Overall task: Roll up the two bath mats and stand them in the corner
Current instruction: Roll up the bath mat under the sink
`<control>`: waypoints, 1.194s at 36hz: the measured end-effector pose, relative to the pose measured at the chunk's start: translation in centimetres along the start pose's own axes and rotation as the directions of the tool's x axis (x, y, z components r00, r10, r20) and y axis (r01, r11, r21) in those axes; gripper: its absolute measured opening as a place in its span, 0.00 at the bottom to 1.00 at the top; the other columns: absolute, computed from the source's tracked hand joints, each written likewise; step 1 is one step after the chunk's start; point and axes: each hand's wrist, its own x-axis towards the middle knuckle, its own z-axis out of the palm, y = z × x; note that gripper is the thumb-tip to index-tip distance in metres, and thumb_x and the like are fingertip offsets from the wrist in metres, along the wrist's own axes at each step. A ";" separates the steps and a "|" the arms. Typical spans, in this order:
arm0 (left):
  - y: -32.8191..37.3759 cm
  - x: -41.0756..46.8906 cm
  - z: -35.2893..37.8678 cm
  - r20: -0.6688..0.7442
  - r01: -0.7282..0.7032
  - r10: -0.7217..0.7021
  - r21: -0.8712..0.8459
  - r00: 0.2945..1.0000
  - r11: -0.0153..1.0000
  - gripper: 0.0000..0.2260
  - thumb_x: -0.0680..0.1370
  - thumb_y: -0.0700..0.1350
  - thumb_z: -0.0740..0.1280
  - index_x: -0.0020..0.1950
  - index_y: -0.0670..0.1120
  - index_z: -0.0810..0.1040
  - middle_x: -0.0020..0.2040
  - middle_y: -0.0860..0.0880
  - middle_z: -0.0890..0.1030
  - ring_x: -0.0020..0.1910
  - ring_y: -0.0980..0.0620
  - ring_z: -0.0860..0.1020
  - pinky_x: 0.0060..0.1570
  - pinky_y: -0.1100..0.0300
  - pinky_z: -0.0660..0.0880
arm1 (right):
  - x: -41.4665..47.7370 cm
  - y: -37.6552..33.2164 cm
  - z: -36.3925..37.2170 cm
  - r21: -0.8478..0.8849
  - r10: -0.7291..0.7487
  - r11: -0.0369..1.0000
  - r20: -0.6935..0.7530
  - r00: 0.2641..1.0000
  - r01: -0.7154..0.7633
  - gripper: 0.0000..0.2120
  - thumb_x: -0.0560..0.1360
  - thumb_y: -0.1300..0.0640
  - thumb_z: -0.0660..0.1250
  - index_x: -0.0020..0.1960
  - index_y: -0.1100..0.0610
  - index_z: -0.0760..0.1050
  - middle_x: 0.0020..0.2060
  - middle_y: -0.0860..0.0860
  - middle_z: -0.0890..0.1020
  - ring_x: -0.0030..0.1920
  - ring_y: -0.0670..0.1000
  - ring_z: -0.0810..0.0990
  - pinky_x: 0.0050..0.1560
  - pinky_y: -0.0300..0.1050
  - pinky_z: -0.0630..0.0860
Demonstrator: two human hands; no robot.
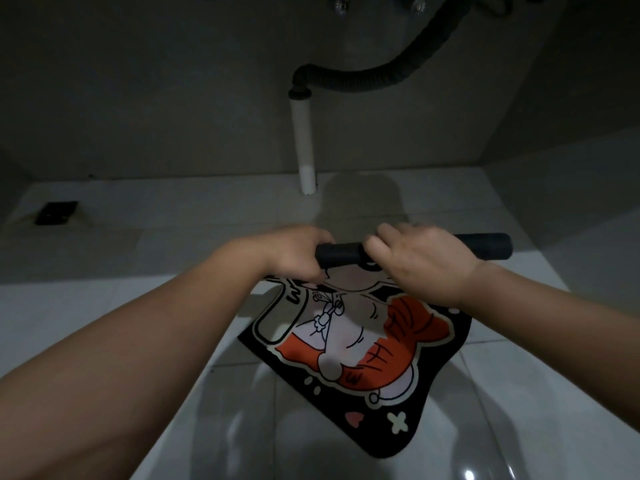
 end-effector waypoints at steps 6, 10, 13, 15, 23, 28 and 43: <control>0.2 0.1 0.6 -0.095 -0.001 0.010 0.097 0.995 0.995 0.09 0.73 0.40 0.67 0.42 0.53 0.71 0.35 0.52 0.74 0.39 0.48 0.76 0.33 0.60 0.67 | 0.1 0.1 0.6 0.004 0.006 1.000 -0.029 1.000 -0.005 0.12 0.71 0.62 0.53 0.48 0.60 0.73 0.35 0.55 0.76 0.28 0.56 0.74 0.26 0.45 0.59; 0.8 -0.4 1.6 -0.316 0.013 0.136 0.428 0.939 0.903 0.08 0.75 0.43 0.63 0.53 0.50 0.72 0.44 0.48 0.77 0.47 0.45 0.78 0.39 0.57 0.67 | 0.6 0.9 0.5 0.155 0.119 0.976 0.212 0.970 -0.153 0.24 0.70 0.51 0.68 0.61 0.56 0.64 0.48 0.55 0.76 0.41 0.58 0.79 0.33 0.47 0.68; 1.3 -0.2 2.5 -0.426 0.036 0.213 0.505 0.879 0.862 0.10 0.75 0.43 0.64 0.56 0.48 0.70 0.51 0.48 0.79 0.49 0.46 0.78 0.39 0.56 0.66 | 1.4 1.6 -0.5 0.376 0.183 0.811 0.564 0.805 -0.448 0.40 0.68 0.39 0.68 0.73 0.50 0.54 0.54 0.51 0.76 0.52 0.56 0.78 0.46 0.45 0.72; 1.8 0.0 2.9 -0.464 0.044 0.250 0.534 0.850 0.844 0.11 0.76 0.48 0.65 0.56 0.48 0.70 0.53 0.49 0.78 0.51 0.46 0.78 0.39 0.56 0.64 | 1.8 1.7 -0.5 0.502 0.158 0.664 0.630 0.760 -0.554 0.28 0.67 0.42 0.70 0.63 0.49 0.67 0.48 0.49 0.79 0.47 0.54 0.79 0.44 0.44 0.74; 1.3 0.1 1.7 -0.243 -0.074 0.182 0.397 0.953 0.915 0.15 0.70 0.55 0.70 0.47 0.53 0.66 0.42 0.53 0.73 0.43 0.48 0.77 0.37 0.58 0.67 | 1.7 0.8 0.0 0.265 0.166 0.921 0.393 0.905 -0.284 0.10 0.75 0.51 0.62 0.55 0.52 0.71 0.43 0.53 0.79 0.44 0.58 0.80 0.35 0.45 0.64; 0.2 0.3 1.6 -0.074 -0.038 0.043 0.070 0.996 0.997 0.14 0.71 0.43 0.71 0.54 0.47 0.74 0.44 0.48 0.78 0.44 0.47 0.78 0.36 0.60 0.71 | 1.3 -0.3 0.6 -0.017 0.007 1.000 0.079 0.997 -0.005 0.07 0.67 0.62 0.61 0.45 0.57 0.73 0.33 0.52 0.77 0.27 0.54 0.75 0.27 0.44 0.57; 0.5 0.0 3.3 -0.377 -0.053 0.261 0.481 0.889 0.875 0.10 0.74 0.45 0.65 0.54 0.48 0.69 0.51 0.49 0.78 0.49 0.47 0.78 0.39 0.55 0.69 | 2.9 0.8 -0.3 0.471 0.109 0.716 0.653 0.750 -0.515 0.12 0.69 0.54 0.69 0.52 0.49 0.72 0.40 0.49 0.78 0.39 0.50 0.77 0.33 0.42 0.70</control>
